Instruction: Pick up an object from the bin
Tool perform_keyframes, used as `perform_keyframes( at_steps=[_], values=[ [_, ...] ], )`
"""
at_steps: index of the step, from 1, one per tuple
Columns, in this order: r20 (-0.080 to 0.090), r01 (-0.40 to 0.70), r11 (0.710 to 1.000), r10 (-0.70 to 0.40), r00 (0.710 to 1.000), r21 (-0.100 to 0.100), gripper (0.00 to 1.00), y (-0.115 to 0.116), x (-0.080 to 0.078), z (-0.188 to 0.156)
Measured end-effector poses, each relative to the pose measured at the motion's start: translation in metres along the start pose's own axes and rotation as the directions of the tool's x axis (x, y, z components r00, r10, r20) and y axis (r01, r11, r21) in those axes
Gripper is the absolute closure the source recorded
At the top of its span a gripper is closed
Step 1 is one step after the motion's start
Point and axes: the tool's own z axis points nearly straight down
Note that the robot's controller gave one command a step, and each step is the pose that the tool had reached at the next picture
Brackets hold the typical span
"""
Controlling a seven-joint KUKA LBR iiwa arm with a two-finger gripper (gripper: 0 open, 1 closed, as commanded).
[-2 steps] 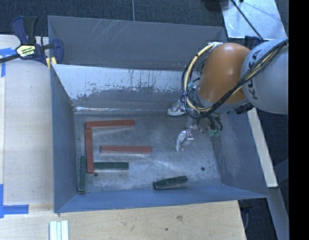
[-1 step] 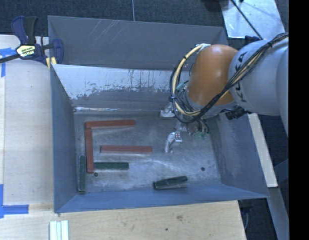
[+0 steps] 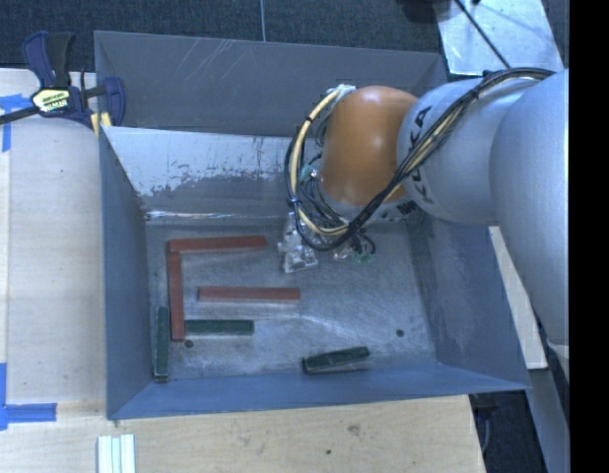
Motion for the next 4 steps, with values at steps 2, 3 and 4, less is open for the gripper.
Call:
perform_keyframes(
  at_steps=[2, 3, 4],
  values=[
    [0.012, 0.001, 1.0, -0.001, 1.0, -0.002, 1.0, 0.0019, -0.0029, -0.0017],
    [-0.004, 0.003, 1.0, -0.003, 1.0, -0.003, 0.0, 0.0021, 0.0009, 0.0021],
    [0.012, 0.002, 1.0, -0.002, 1.0, -0.003, 1.0, 0.0022, -0.0029, -0.0016]
  ],
)
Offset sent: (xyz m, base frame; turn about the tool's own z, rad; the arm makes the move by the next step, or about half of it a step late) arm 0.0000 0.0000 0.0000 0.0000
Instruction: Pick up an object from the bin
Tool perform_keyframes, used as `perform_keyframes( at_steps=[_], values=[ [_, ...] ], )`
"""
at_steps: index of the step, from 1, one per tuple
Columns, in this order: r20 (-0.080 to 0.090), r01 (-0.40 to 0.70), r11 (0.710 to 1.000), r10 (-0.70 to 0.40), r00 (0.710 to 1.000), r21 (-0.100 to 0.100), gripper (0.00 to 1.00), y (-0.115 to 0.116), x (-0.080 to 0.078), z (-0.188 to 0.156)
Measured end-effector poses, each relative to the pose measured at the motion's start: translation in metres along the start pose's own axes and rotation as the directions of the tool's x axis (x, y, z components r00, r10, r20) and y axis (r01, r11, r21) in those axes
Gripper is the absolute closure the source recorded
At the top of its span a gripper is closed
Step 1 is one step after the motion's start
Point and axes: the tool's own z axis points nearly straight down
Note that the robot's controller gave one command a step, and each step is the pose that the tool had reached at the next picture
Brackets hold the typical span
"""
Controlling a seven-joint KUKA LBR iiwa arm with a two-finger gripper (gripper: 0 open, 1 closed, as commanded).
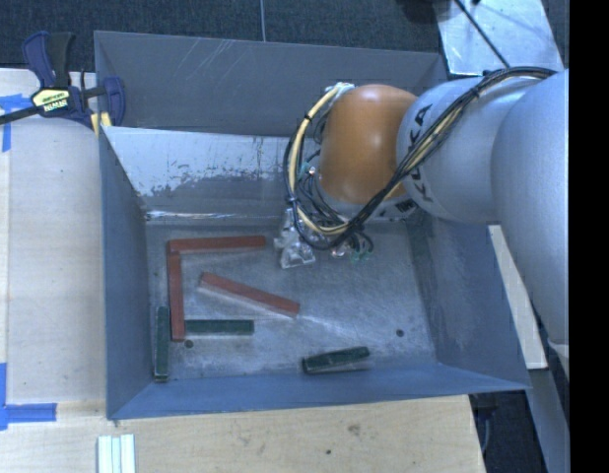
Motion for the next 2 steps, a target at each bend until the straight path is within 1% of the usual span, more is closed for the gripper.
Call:
perform_keyframes(
  at_steps=[1, 2],
  values=[
    [-0.015, 0.001, 1.0, -0.001, 1.0, -0.001, 0.0, 0.0003, 0.0037, 0.0036],
    [0.0, 0.001, 1.0, -0.001, 1.0, 0.0, 1.0, 0.0001, 0.0, 0.0]
  ],
)
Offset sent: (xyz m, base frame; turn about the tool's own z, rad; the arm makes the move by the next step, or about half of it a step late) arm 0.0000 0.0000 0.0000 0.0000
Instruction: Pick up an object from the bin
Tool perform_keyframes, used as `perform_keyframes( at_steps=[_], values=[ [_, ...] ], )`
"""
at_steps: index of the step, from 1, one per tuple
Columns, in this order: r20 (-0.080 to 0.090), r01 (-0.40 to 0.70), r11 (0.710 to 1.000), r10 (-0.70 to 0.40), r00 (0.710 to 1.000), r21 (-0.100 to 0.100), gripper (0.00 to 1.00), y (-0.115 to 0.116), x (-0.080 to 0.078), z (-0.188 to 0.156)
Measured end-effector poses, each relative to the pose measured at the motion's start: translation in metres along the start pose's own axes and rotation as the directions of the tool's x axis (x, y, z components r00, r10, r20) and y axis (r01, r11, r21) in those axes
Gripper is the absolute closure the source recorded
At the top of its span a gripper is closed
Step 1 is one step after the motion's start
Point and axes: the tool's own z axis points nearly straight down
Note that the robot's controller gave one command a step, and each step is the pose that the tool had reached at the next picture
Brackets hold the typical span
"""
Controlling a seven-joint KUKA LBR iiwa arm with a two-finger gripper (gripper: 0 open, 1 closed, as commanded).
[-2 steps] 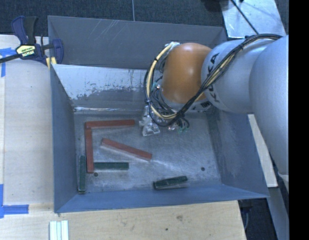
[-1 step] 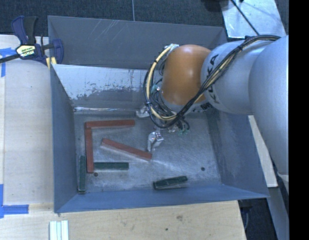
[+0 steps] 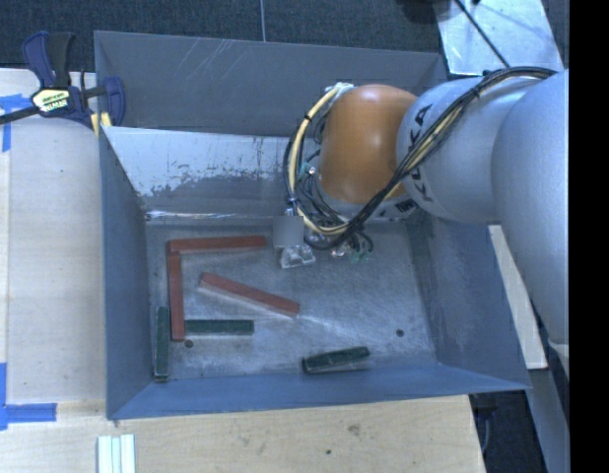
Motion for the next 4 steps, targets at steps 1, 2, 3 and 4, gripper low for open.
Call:
perform_keyframes(
  at_steps=[1, 2, 3, 4],
  values=[
    [-0.015, 0.001, 1.0, -0.001, 1.0, -0.001, 0.0, 0.0, 0.004, 0.004],
    [-0.015, 0.001, 1.0, -0.001, 1.0, -0.001, 0.0, 0.0, 0.004, 0.004],
    [-0.021, 0.112, 0.994, -0.112, 0.993, -0.003, 0.0, 0.003, 0.005, -0.011],
    [-0.018, 0.102, 0.995, -0.102, 0.995, -0.004, 1.0, 0.061, -0.032, -0.007]
  ],
)
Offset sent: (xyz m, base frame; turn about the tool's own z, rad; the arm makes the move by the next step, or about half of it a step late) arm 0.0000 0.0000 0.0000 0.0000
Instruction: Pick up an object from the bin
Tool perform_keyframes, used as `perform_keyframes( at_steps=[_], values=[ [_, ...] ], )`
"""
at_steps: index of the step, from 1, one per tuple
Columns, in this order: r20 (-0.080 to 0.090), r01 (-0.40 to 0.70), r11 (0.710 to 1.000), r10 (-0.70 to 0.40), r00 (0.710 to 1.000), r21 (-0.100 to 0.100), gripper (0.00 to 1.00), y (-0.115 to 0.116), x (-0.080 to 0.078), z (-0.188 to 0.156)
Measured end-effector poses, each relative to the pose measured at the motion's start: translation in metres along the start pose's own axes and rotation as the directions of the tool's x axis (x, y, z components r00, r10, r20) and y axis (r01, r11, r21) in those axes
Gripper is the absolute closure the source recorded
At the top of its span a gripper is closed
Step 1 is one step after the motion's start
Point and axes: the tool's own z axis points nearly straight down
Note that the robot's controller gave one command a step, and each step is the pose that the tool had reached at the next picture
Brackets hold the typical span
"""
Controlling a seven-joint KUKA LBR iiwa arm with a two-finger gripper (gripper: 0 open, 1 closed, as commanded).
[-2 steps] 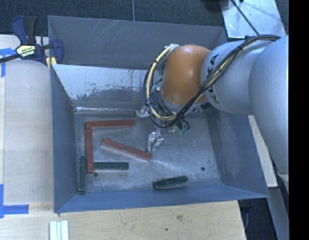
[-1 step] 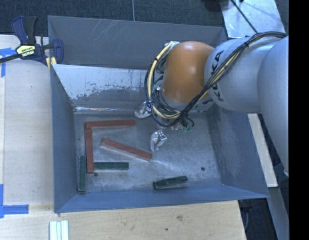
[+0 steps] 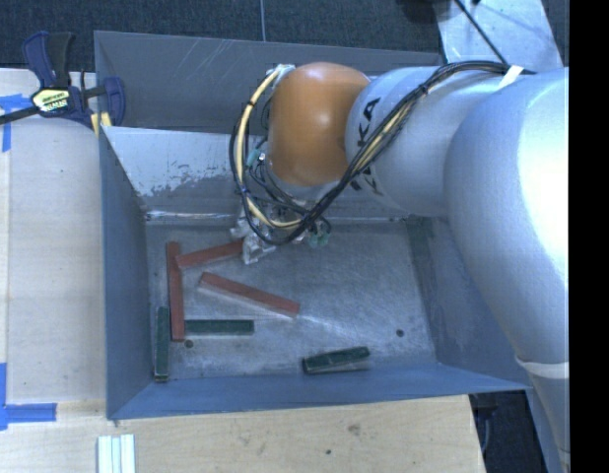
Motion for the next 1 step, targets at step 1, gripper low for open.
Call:
perform_keyframes(
  at_steps=[1],
  values=[
    [0.0, 0.0, 1.0, 0.0, 1.0, 0.0, 1.0, 0.0, 0.0, 0.0]
  ],
)
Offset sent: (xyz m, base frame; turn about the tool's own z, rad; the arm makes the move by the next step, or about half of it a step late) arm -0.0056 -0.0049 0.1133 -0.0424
